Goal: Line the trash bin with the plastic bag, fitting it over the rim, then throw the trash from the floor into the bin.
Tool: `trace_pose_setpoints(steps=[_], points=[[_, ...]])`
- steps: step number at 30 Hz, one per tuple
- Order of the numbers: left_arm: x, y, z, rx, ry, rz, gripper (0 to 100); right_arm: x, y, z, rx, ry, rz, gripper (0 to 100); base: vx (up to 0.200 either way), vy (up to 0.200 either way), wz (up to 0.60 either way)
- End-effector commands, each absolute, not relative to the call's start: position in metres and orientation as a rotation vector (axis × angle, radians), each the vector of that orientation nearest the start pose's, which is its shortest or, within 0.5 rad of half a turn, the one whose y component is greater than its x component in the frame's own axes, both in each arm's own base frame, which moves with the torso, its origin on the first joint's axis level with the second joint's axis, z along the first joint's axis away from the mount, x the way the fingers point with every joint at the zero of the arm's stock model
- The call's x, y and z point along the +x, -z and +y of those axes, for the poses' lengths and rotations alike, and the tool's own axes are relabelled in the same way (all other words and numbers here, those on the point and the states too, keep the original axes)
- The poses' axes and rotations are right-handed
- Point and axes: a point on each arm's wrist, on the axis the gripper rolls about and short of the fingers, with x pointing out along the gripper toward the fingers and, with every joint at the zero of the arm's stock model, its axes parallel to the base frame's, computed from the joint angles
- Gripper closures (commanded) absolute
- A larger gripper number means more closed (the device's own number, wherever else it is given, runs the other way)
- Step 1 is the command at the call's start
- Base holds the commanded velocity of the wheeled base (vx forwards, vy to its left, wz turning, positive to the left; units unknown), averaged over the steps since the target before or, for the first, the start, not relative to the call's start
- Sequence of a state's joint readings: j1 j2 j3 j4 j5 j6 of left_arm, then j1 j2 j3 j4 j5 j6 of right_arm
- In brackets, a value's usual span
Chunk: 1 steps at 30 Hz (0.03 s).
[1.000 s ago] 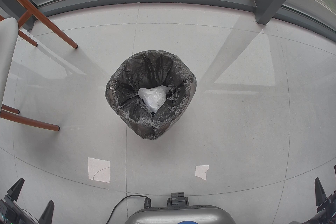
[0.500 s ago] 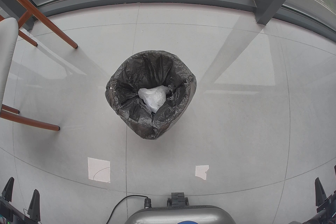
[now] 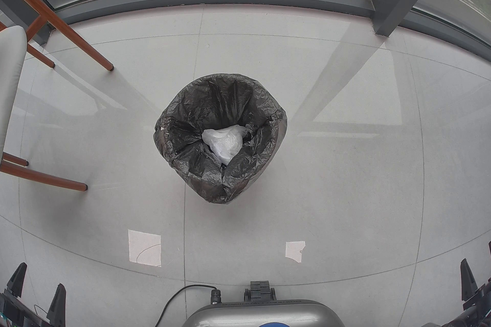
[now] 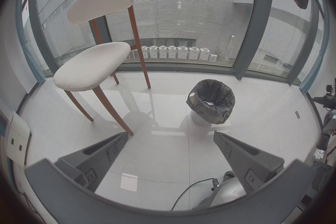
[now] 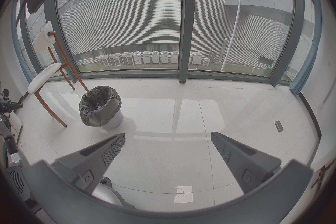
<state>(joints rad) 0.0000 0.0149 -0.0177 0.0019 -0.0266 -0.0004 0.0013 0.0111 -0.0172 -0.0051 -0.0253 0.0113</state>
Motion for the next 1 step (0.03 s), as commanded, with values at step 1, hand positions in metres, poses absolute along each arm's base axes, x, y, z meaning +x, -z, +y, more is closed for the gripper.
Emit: trace_pose_setpoints(steps=[1], points=[[-0.0218,-0.076,-0.0005,0.007,0.022,0.034,0,-0.0228,-0.0761,-0.0006,0.012,0.025,-0.006,0,0.0,0.0,0.0]])
